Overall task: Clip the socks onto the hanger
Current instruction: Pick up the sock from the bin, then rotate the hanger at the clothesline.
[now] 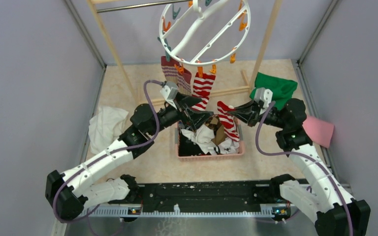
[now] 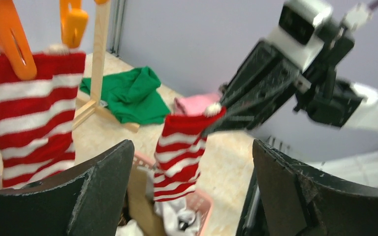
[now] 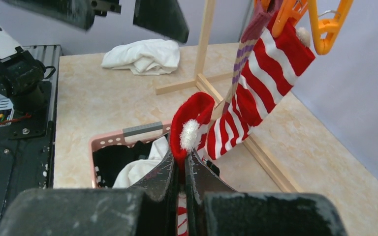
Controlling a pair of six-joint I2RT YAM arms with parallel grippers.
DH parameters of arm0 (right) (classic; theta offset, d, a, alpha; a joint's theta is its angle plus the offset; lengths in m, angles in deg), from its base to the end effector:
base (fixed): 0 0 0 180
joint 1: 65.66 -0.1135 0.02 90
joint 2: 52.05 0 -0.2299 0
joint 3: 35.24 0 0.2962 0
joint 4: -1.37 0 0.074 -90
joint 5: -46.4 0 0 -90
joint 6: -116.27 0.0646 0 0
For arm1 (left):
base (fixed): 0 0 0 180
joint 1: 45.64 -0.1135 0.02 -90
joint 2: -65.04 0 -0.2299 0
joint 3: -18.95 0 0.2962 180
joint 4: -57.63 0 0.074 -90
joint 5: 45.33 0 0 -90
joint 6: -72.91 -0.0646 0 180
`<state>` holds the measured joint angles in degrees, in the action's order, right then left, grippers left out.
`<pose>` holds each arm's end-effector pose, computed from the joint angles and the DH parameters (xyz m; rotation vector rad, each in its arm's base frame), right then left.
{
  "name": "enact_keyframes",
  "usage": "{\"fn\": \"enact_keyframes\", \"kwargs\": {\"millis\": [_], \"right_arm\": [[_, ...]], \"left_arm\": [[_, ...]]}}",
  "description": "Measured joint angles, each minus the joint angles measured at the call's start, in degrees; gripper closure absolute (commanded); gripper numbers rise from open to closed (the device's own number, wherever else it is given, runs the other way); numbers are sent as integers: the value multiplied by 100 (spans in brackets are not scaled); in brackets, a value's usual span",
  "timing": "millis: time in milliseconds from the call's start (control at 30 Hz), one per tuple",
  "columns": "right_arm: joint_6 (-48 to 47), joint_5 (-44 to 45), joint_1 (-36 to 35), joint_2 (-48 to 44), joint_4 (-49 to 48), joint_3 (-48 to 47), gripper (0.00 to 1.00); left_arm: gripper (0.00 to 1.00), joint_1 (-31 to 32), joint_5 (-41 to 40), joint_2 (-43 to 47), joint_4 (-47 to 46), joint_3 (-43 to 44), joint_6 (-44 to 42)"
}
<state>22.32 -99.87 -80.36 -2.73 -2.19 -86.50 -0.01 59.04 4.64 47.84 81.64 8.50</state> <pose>0.2529 0.1219 0.3084 -1.0128 1.2152 0.8664 0.2235 -0.2514 0.3538 0.4773 1.3956 -1.1987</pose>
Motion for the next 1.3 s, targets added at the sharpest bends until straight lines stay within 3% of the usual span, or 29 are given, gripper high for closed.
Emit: {"fn": "enact_keyframes", "kwargs": {"millis": [200,433,633,767,933,1067,1300], "right_arm": [[-278,-76,0,295,-52,-262,100],[-507,105,0,533,-166,-363,100],[-726,341,83,586,-138,-428,100],[-752,468,227,621,-149,-481,100],[-728,542,262,627,-146,-481,100],[-667,566,262,623,-146,-472,100],[-560,584,264,540,-190,-267,100]], "left_arm": [[22,-22,103,439,9,-592,-719],[33,-140,-289,365,-284,-479,-337],[27,-216,-861,192,-531,-472,492],[27,-603,-1355,101,-125,-197,955],[25,-927,-1670,-109,435,474,599],[29,-931,-1318,-122,367,332,83],[33,-1384,-420,103,-92,-990,-111]]}}
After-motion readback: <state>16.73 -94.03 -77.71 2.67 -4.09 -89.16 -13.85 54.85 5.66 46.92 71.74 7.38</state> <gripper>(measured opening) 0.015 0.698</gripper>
